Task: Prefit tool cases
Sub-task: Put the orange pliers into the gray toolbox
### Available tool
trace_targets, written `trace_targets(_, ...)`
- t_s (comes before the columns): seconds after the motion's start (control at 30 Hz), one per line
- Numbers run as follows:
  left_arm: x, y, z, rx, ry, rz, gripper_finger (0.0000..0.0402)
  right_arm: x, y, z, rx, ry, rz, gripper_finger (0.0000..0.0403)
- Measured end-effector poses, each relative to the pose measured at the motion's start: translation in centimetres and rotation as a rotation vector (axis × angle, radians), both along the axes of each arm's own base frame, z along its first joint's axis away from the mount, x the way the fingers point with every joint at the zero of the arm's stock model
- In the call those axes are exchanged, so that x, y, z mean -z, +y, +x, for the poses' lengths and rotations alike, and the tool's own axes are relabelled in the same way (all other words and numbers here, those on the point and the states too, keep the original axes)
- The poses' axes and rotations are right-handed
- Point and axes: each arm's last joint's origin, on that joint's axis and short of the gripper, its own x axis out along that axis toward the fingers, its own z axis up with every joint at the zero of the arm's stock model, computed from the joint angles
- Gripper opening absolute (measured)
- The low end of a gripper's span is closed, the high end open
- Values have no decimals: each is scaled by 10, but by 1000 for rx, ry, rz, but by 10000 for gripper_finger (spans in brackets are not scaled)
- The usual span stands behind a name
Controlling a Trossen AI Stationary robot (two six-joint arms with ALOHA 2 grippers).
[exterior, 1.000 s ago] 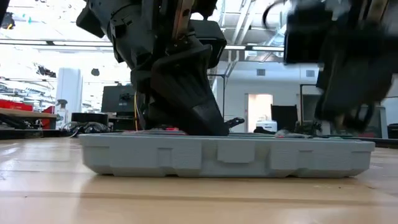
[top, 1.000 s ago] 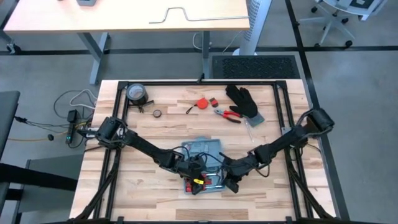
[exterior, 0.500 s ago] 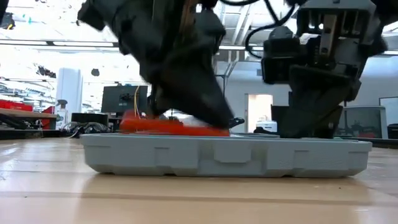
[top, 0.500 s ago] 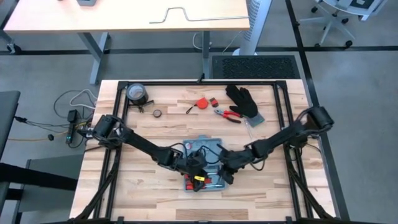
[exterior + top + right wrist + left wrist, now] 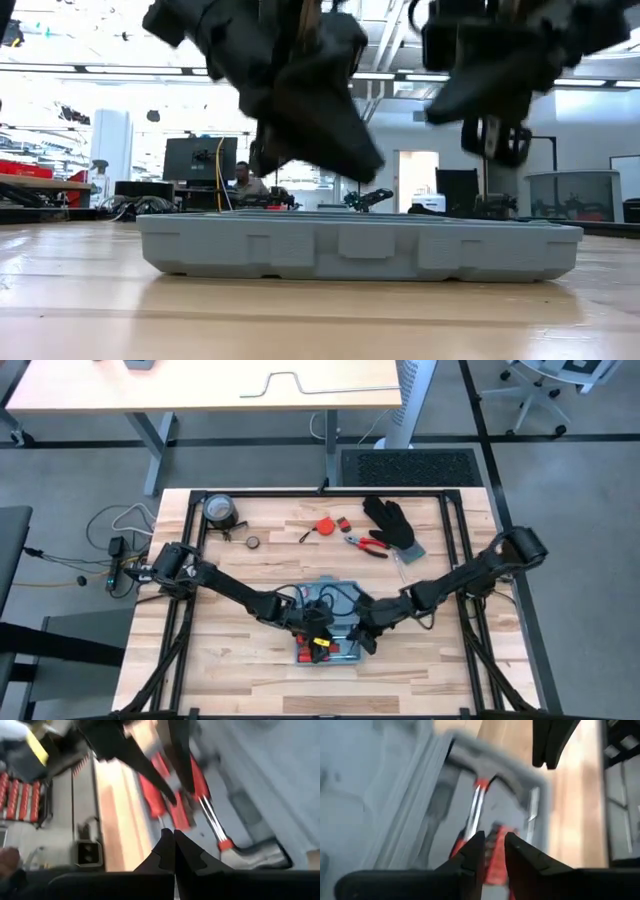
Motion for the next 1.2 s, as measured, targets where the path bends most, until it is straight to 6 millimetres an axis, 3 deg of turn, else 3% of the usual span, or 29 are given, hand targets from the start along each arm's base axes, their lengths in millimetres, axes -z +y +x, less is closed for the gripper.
trace_targets(0.23,-37,8,-3,32,-120,25,65,-50,-6,-22,123,-143,-81,0)
trace_targets(0.43,-59,31,-2,7,-194,62,65,-71,-6,-42,165,-187,-152,3)
trace_targets(0.77,-70,78,9,-53,-277,61,65,-79,-7,-45,144,-230,-186,5)
trace_targets(1.2,-72,127,12,54,-312,147,65,-85,-42,-31,302,-271,-159,6)
